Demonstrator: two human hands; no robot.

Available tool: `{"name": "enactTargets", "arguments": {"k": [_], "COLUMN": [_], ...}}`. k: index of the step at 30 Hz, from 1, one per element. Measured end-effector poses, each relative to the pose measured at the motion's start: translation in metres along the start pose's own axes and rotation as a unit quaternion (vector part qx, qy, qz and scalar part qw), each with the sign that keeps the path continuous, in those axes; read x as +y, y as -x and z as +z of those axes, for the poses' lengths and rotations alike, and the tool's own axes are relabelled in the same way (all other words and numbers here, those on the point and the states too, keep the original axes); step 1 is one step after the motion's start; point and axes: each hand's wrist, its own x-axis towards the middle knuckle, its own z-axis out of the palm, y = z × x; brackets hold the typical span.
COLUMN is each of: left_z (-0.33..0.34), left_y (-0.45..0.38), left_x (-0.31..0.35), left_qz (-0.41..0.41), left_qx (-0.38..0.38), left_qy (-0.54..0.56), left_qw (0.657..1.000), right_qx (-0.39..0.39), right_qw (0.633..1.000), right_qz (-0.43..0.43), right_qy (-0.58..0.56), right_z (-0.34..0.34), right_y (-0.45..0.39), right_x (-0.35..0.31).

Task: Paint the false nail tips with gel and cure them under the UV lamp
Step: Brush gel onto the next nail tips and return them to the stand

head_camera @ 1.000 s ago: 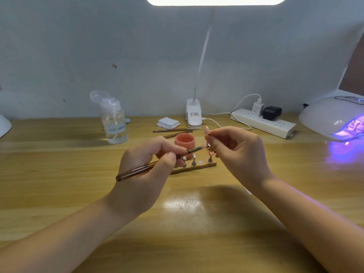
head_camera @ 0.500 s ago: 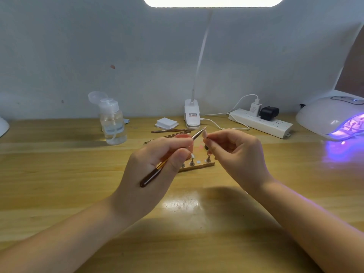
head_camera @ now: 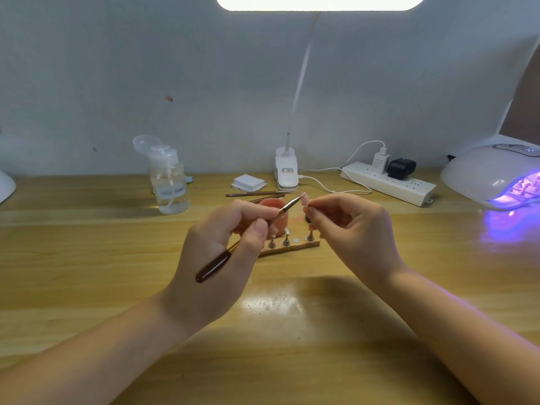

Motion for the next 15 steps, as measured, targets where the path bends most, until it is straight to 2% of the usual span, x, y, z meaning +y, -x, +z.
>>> {"name": "enactTargets", "arguments": {"k": [1, 6, 11, 15], "left_z": [0.0001, -0.0026, -0.0011, -0.0026], "left_y": [0.0039, 0.0087, 0.0064, 0.0059], "left_x": [-0.0009, -0.0052, -0.0044, -0.0083], "left_qz": [0.017, 0.01, 0.024, -0.004], "left_qx": [0.019, -0.007, 0.021, -0.011], "left_qy": [-0.011, 0.002, -0.016, 0.003], "left_qw": [1.0, 1.0, 0.999, 1.0], "right_qx": [0.0, 0.003, -0.003, 0.0], "right_qw": [1.0, 1.0, 1.0, 1.0], "right_qz": [0.0, -0.003, -0.004, -0.004], "right_qy": [-0.001, 0.002, 0.004, 0.009], "right_z": [-0.0002, 0.0008, -0.0003, 0.0], "right_y": [-0.0001, -0.0006, 0.0, -0.0006], "right_x": [0.0, 0.0012, 0.0025, 0.0046]}}
